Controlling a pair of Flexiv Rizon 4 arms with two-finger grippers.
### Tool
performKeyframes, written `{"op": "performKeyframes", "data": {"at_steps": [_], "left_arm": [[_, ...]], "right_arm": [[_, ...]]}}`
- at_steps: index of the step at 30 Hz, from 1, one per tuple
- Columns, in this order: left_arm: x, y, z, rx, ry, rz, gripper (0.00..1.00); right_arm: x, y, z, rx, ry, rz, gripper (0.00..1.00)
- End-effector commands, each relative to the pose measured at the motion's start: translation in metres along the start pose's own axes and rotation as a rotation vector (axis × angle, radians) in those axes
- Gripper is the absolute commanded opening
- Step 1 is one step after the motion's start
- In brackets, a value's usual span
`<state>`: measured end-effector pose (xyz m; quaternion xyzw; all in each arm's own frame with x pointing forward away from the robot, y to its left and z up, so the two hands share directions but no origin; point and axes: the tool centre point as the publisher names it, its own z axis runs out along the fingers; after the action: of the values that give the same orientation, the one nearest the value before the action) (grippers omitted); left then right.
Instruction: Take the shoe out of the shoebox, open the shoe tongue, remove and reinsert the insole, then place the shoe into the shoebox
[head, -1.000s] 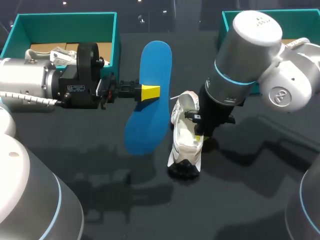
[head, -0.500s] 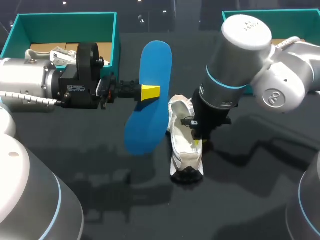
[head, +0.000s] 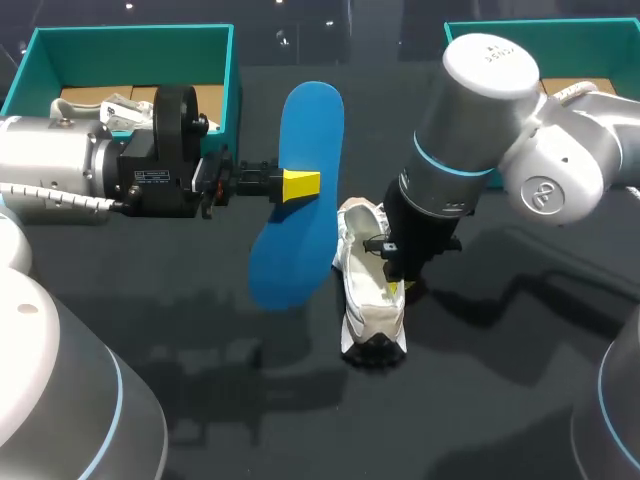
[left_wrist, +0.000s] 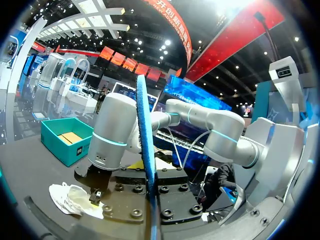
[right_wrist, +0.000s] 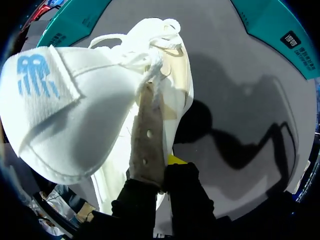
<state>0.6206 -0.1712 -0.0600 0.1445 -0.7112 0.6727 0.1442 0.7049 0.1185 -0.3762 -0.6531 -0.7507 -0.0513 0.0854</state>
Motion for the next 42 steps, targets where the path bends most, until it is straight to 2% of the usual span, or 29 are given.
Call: {"op": "performKeyframes", "data": {"at_steps": [1, 3, 4, 5, 6, 7, 11, 14, 17, 30, 32, 34, 36, 38, 42], "left_arm": [[0.001, 0.001, 0.0, 0.003, -0.001, 0.0, 0.0], [0.001, 0.001, 0.0, 0.003, -0.001, 0.0, 0.0], [0.001, 0.001, 0.0, 0.003, -0.001, 0.0, 0.0], [0.001, 0.001, 0.0, 0.003, -0.001, 0.0, 0.0], [0.001, 0.001, 0.0, 0.003, -0.001, 0.0, 0.0], [0.001, 0.001, 0.0, 0.003, -0.001, 0.0, 0.0], [0.001, 0.001, 0.0, 0.003, -0.001, 0.0, 0.0], [0.001, 0.001, 0.0, 0.003, -0.001, 0.0, 0.0], [0.001, 0.001, 0.0, 0.003, -0.001, 0.0, 0.0], [0.001, 0.001, 0.0, 0.003, -0.001, 0.0, 0.0], [0.001, 0.001, 0.0, 0.003, -0.001, 0.0, 0.0], [0.0, -0.001, 0.001, -0.001, 0.007, 0.03, 0.0], [-0.004, -0.006, 0.002, -0.04, -0.004, 0.117, 0.0], [-0.009, -0.01, 0.002, -0.047, 0.001, 0.19, 0.0], [-0.019, -0.018, 0.001, -0.112, -0.003, 0.358, 0.0]], "right_arm": [[-0.002, 0.001, 0.007, 0.0, 0.014, -0.003, 0.0], [-0.003, 0.001, 0.008, 0.004, 0.021, -0.001, 0.03], [-0.004, 0.001, 0.008, 0.005, 0.026, 0.001, 0.32], [-0.004, 0.001, 0.008, 0.005, 0.032, 0.004, 0.49], [-0.005, 0.001, 0.007, 0.005, 0.038, 0.007, 0.94], [-0.006, 0.0, 0.005, 0.004, 0.048, 0.012, 1.0], [-0.012, -0.002, -0.008, 0.013, 0.109, 0.019, 1.0], [-0.017, -0.003, -0.027, 0.029, 0.183, 0.024, 1.0], [-0.025, -0.003, -0.048, 0.121, 0.391, 0.031, 1.0], [-0.025, -0.003, -0.048, 0.121, 0.391, 0.031, 1.0], [-0.029, -0.003, -0.059, 0.085, 0.512, 0.051, 1.0], [-0.033, -0.001, -0.07, 0.045, 0.582, 0.087, 1.0], [-0.038, 0.001, -0.083, 0.004, 0.652, 0.126, 1.0], [-0.042, 0.001, -0.097, -0.022, 0.708, 0.137, 1.0], [-0.046, 0.002, -0.118, -0.04, 0.789, 0.161, 1.0]]}}
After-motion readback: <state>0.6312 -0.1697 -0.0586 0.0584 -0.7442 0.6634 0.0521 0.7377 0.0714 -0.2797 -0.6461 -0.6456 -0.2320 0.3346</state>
